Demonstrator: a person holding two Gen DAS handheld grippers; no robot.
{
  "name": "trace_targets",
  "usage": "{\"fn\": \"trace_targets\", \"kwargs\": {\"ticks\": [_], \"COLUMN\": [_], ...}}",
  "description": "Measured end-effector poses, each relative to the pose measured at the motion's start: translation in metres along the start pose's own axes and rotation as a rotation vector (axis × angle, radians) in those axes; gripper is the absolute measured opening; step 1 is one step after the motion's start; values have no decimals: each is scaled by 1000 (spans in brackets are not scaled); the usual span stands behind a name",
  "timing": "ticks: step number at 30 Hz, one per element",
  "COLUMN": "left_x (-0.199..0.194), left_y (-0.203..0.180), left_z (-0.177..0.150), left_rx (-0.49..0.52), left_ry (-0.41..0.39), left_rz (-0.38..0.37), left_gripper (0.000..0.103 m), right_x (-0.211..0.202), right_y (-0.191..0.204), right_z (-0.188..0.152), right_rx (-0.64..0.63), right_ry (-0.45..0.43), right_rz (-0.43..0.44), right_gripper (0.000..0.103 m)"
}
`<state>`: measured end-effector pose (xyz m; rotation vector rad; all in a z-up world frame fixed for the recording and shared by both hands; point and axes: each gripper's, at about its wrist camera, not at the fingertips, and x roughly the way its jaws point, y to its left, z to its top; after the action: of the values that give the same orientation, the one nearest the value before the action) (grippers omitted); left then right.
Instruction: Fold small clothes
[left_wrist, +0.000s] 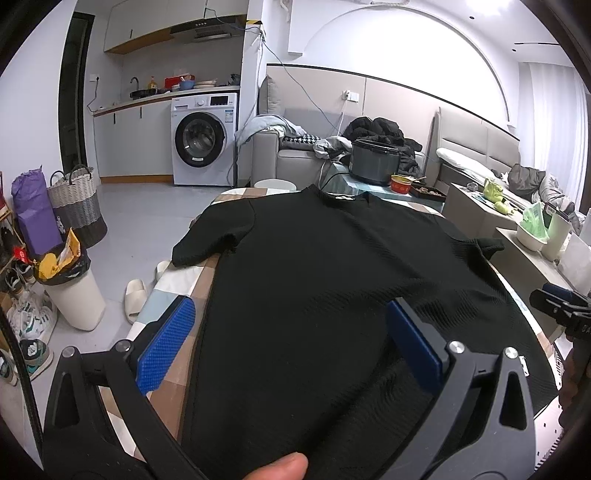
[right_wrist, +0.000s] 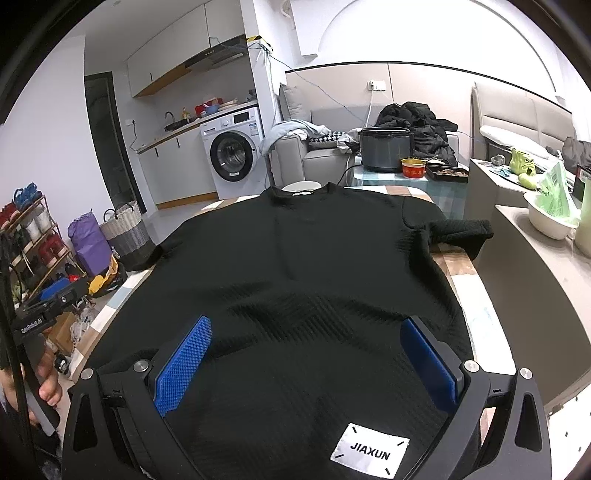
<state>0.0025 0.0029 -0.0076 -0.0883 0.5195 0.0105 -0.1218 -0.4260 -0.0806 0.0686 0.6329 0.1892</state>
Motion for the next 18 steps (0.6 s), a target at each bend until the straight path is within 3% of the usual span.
{"fn": "trace_targets", "kwargs": {"ticks": [18], "left_x": [-1], "left_y": [5], "left_z": [0], "left_rx": [-8], "left_ry": [2], "left_rz": [17], "left_gripper": [103], "right_x": [3], "right_y": [5], "right_z": [-4], "right_rx": [-22], "right_ry": [10], "right_rz": [-14], "right_gripper": [103]}}
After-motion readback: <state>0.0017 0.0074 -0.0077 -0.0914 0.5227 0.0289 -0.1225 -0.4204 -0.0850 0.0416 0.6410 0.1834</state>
